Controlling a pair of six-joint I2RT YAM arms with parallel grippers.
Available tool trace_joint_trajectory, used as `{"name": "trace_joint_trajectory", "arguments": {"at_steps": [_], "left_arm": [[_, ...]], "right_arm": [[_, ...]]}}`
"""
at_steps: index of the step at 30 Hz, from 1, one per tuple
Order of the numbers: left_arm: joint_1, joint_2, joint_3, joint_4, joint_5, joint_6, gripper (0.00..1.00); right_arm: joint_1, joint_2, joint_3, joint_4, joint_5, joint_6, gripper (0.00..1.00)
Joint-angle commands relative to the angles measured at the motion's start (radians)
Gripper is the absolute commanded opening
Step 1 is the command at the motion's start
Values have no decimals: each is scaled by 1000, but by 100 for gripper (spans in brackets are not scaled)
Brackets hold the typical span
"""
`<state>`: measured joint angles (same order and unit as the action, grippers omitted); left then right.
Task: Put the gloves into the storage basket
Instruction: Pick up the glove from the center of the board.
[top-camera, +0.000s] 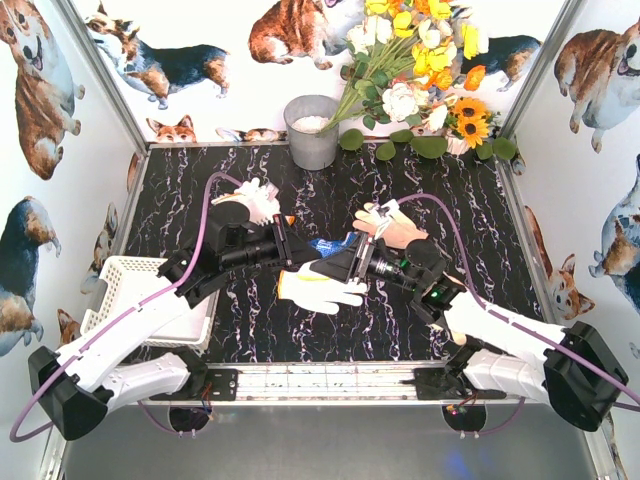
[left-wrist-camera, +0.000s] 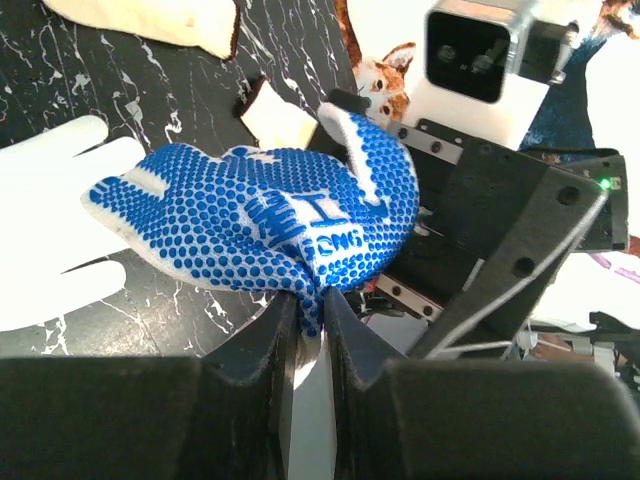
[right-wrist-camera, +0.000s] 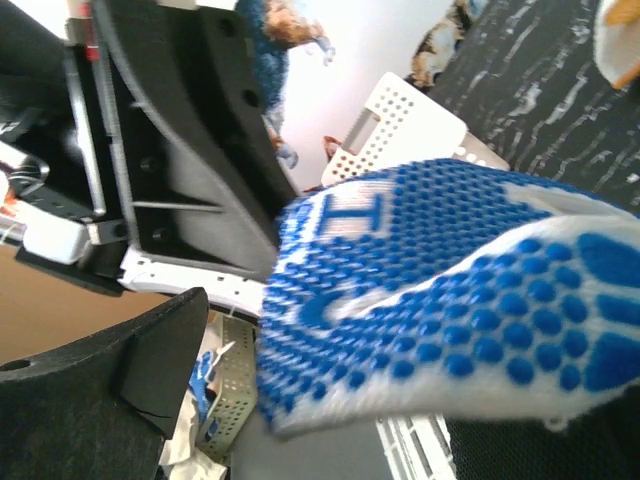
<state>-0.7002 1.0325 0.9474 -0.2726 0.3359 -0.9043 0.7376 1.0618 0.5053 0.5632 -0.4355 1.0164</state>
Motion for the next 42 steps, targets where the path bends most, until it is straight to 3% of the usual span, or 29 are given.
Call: {"name": "trace_joint_trajectory", "arguments": {"at_steps": [1, 8, 13, 18, 21, 23, 24, 25, 28, 29, 31, 37, 42], "left_arm": [[19, -26, -21, 46, -11, -28, 0], [31, -77, -73, 71, -47, -73, 0], [42, -82, -96, 89, -51, -86, 0], [45, -73, -103, 112, -33, -91, 0], [46, -72, -116, 120, -26, -74, 0], [49, -72, -128, 107, -35, -57, 2], [52, -72, -138, 104, -39, -50, 8], [55, -74, -148, 104, -42, -46, 20], [61, -84, -170, 106, -48, -23, 69], [63, -88, -175, 96, -55, -13, 80], [66, -96, -177, 67, -78, 15, 96], [67, -73, -228, 46, -127, 66, 100], [48, 25, -300, 237, -66, 22, 100]], "right_arm": [[3, -4, 52, 189, -67, 36, 87], [3, -46, 39, 90, -63, 0, 65], [3, -82, 59, -77, -28, -54, 46], [3, -98, 73, -165, -5, -71, 23], [3, -99, 100, -255, 39, -85, 0], [3, -97, 117, -339, 96, -94, 0], [3, -96, 118, -351, 118, -96, 0], [3, -96, 118, -358, 139, -95, 0], [0, -96, 136, -419, 200, -102, 0], [-4, -93, 154, -458, 213, -113, 0], [-25, -90, 193, -546, 238, -136, 0], [-246, -87, 198, -622, 102, -107, 0], [-382, -123, 196, -689, 43, -114, 0]]}}
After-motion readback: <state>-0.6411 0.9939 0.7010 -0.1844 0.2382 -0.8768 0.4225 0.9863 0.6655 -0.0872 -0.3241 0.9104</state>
